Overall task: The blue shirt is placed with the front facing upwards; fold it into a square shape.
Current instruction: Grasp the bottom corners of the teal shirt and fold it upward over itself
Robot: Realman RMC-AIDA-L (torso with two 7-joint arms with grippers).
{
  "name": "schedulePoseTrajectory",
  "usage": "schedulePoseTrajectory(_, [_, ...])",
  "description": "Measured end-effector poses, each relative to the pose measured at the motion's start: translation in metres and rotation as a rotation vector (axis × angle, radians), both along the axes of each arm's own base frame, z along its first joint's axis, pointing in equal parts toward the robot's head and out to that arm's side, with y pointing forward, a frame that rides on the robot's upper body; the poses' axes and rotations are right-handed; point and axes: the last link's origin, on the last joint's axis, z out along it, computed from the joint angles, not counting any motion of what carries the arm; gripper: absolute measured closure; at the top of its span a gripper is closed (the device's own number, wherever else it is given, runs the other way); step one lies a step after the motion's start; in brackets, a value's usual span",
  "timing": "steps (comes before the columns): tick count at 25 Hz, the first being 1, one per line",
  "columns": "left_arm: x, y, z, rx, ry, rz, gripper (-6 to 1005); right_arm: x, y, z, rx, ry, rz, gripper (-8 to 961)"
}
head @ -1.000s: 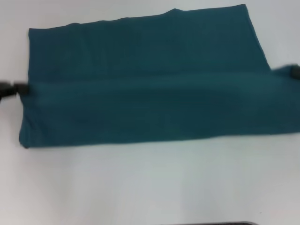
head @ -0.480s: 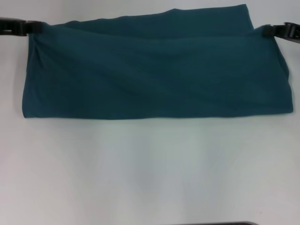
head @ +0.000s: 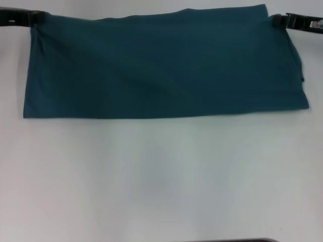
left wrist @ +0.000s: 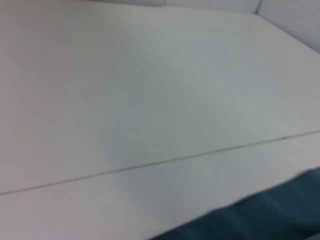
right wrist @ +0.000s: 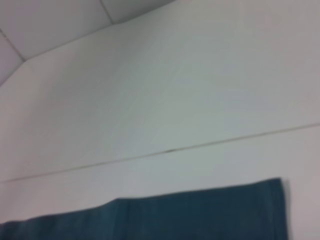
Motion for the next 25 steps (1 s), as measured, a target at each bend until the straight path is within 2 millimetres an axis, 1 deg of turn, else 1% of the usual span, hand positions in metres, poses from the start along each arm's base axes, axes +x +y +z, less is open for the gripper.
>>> schedulePoseTrajectory(5, [0.002, 0.007, -0.007, 0.016, 0.007, 0.011, 950, -0.003, 0.007, 0.003, 0.024, -0.011, -0.001, 917])
schedulePoseTrajectory(12, [0.005, 0.016, -0.01, 0.048, 0.042, 0.01, 948, -0.007, 0.012, 0.009, 0.054, 0.002, 0.003, 917])
schedulePoseTrajectory(25, [0.012, 0.024, -0.006, 0.08, 0.052, 0.001, 946, -0.017, 0.023, 0.019, 0.09, -0.007, 0.03, 918])
